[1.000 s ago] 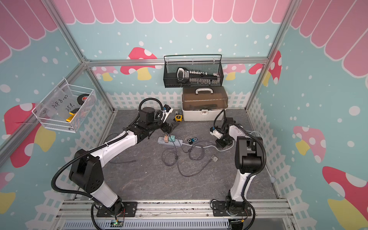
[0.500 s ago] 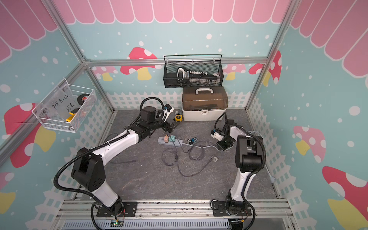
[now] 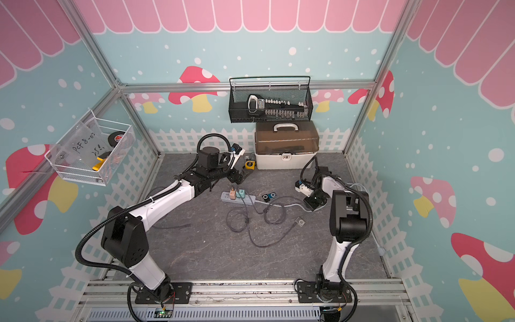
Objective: Charge mp3
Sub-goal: Pick up the charging cable from the center of the board.
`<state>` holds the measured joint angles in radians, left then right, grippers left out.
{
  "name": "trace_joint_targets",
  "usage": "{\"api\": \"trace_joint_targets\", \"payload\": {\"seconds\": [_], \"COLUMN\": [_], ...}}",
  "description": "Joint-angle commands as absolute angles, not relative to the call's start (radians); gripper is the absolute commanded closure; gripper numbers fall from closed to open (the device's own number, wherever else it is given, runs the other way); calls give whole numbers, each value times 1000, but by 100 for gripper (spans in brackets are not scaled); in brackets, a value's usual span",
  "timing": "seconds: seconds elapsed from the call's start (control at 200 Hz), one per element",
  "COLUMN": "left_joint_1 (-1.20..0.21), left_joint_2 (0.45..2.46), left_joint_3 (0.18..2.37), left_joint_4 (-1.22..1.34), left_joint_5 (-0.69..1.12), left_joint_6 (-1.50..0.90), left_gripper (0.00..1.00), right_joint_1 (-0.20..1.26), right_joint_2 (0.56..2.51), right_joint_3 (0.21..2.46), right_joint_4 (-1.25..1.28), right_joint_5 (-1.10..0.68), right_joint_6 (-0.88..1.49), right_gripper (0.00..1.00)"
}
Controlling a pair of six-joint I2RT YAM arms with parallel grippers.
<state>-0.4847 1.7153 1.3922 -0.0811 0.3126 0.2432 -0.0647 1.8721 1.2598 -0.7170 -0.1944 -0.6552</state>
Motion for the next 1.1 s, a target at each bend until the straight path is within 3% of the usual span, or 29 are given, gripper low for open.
{"api": "trace_joint_targets", "payload": {"seconds": [0.0, 0.22, 0.515, 1.096], "left_joint_1": [-484, -454, -472, -621], "left_joint_2": [1730, 1771, 1883, 2067], "left_joint_3": [1448, 1510, 1638, 1874], "left_joint_4": [-106, -95, -118, -278], "left_joint_5": [354, 479, 624, 616], "left_joint_6": [250, 119, -16, -83], "left_gripper": [10, 12, 14, 14], "right_joint_1": [-50, 5, 58, 124], "right_joint_2": [1774, 1637, 1432, 1250], "right_joint_3": [1305, 1280, 1117, 925], "right_joint_4": [-697, -647, -352, -62], "right_joint_5": [-212, -259, -426, -421], "right_joint_6": [-692, -804, -881, -958], "right_gripper": [100, 100, 100, 100]}}
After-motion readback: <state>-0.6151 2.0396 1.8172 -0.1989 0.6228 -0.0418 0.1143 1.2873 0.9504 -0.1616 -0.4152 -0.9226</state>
